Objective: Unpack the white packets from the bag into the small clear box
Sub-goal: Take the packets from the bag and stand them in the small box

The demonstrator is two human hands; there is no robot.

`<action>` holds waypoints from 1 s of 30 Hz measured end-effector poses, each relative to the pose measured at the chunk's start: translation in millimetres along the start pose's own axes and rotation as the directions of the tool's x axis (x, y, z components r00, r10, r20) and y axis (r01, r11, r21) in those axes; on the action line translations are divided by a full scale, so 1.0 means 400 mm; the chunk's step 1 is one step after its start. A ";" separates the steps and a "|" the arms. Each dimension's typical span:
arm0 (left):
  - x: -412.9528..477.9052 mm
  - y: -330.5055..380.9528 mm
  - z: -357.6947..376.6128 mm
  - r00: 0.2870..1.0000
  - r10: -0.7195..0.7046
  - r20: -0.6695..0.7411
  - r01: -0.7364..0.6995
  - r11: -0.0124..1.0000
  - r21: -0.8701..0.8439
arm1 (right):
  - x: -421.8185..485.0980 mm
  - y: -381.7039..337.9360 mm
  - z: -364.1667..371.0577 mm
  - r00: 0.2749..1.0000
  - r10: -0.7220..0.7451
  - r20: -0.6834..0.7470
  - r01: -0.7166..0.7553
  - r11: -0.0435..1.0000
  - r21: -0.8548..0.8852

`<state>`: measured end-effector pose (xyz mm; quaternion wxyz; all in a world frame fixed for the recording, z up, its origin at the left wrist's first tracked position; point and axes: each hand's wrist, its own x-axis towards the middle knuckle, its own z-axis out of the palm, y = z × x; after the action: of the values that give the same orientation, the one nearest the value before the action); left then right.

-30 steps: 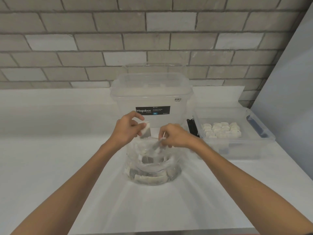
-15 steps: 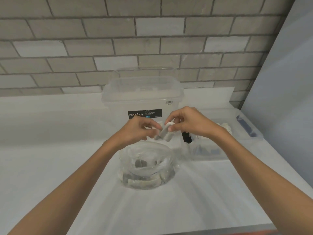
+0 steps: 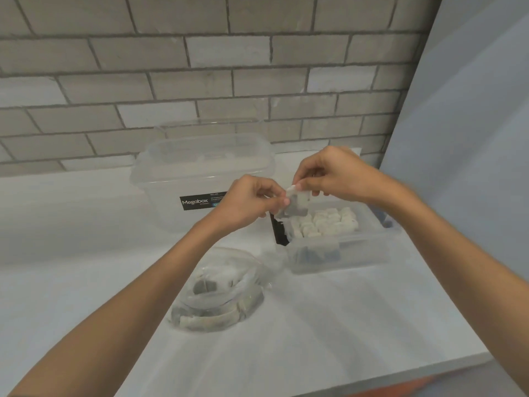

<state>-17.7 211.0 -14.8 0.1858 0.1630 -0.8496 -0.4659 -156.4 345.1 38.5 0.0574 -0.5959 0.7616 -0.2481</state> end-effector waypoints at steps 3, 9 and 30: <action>0.040 0.023 0.036 0.999 0.048 0.000 -0.048 0.998 0.049 | -0.011 0.047 -0.043 0.997 0.034 -0.067 -0.037 0.998 -0.041; 0.114 0.037 0.096 0.998 0.051 -0.032 -0.047 0.989 0.139 | -0.014 0.212 -0.072 0.987 0.152 -0.045 -0.158 0.971 -0.182; 0.150 0.021 0.198 0.998 0.003 -0.064 0.013 0.971 0.237 | 0.031 0.462 0.192 0.881 0.382 0.278 -0.270 0.890 -0.368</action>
<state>-108.3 246.1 -37.2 0.1908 0.2009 -0.8924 -0.3561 -292.9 340.5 -108.4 0.1339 -0.4927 0.8599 -0.0009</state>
